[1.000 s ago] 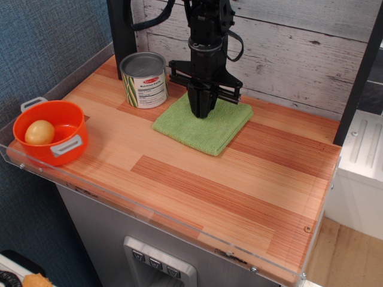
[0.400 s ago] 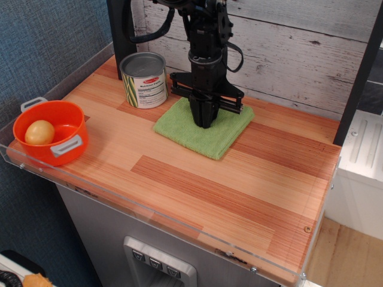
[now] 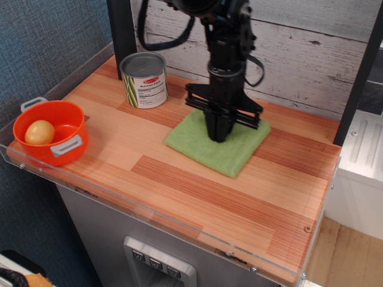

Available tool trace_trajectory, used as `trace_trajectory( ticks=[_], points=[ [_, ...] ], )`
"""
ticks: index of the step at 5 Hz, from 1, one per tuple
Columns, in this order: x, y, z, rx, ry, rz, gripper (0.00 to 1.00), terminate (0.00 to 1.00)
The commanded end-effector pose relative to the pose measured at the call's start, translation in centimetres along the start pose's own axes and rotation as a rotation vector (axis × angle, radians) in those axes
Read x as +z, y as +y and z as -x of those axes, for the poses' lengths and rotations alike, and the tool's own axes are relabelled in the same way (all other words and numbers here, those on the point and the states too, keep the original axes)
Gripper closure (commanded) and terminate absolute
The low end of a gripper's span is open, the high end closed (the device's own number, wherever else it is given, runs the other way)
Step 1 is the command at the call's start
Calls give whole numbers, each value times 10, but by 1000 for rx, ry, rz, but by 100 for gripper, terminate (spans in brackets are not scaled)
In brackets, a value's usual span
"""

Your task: Move the napkin to the lower right hand side of the table.

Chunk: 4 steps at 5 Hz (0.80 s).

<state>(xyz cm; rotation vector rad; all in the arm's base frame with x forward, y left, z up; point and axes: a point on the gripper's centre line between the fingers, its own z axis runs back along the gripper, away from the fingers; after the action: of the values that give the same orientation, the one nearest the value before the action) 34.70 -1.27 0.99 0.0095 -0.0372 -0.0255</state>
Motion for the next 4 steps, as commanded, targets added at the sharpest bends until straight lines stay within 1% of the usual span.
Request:
trace_trajectory(
  ticks=[1,2,3,4],
  points=[
    [12,-45,12,-13,-7,31,100,0],
    [13,-64,19,26,10,39,100,0],
    [16,-73,23,97,14,52,100,0],
    [15,-88,29,101,10,57,100,0]
  ],
)
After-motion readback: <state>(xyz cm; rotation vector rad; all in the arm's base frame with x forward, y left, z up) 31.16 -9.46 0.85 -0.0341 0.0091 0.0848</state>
